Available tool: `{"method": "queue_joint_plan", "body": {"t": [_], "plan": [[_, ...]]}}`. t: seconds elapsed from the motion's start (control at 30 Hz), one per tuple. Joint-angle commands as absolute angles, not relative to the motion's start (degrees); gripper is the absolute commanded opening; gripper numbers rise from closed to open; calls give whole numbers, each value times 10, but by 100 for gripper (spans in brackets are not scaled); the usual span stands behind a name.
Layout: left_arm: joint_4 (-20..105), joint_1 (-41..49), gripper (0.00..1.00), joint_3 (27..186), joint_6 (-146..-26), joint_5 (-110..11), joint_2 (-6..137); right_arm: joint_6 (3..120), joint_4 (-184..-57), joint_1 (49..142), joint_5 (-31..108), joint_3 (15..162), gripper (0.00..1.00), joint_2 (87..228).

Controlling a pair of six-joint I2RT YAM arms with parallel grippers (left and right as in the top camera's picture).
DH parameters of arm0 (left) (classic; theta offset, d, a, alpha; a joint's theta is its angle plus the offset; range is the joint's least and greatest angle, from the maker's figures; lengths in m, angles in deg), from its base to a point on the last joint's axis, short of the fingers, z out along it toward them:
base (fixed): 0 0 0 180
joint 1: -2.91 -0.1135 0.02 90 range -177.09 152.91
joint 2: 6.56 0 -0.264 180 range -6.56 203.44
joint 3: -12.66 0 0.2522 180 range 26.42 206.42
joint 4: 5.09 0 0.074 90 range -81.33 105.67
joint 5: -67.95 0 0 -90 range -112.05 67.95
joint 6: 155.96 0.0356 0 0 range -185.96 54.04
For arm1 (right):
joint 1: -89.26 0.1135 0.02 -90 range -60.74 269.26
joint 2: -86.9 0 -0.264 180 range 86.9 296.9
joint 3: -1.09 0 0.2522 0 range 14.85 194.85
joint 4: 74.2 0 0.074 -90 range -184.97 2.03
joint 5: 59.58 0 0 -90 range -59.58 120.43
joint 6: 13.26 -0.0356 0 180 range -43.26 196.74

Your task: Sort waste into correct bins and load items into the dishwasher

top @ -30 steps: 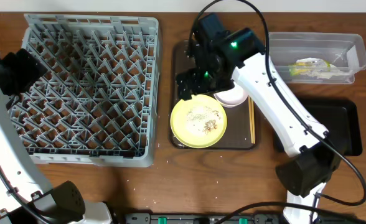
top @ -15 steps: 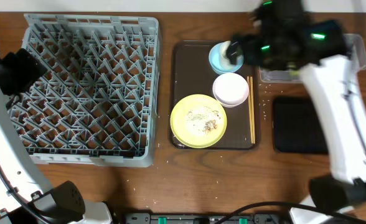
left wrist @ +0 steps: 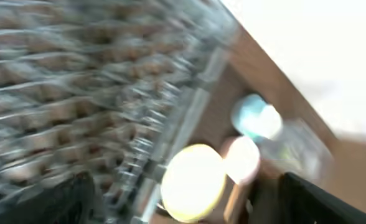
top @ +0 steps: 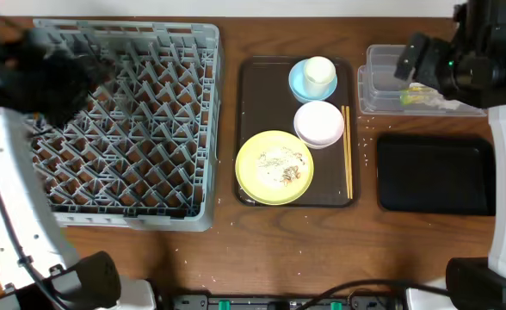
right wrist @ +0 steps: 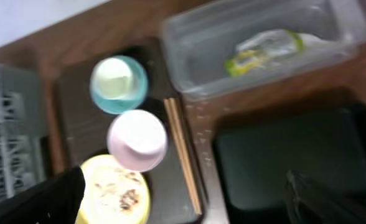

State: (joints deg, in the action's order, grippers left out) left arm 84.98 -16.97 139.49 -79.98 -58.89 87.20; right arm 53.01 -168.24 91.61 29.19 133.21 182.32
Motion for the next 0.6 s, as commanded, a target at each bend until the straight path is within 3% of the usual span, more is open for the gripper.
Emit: {"method": "queue_joint_plan", "body": {"t": [0.0,0.33,0.57], "plan": [[846,-87,94,1398,-745,-669,878,524,-1689,900,226,1333,99,1826],[822,182,94,1397,-746,-504,878,523,-1654,861,182,1333,99,1826],[759,288,94,1397,-759,-472,878,524,-1624,830,147,1333,99,1826]]}}
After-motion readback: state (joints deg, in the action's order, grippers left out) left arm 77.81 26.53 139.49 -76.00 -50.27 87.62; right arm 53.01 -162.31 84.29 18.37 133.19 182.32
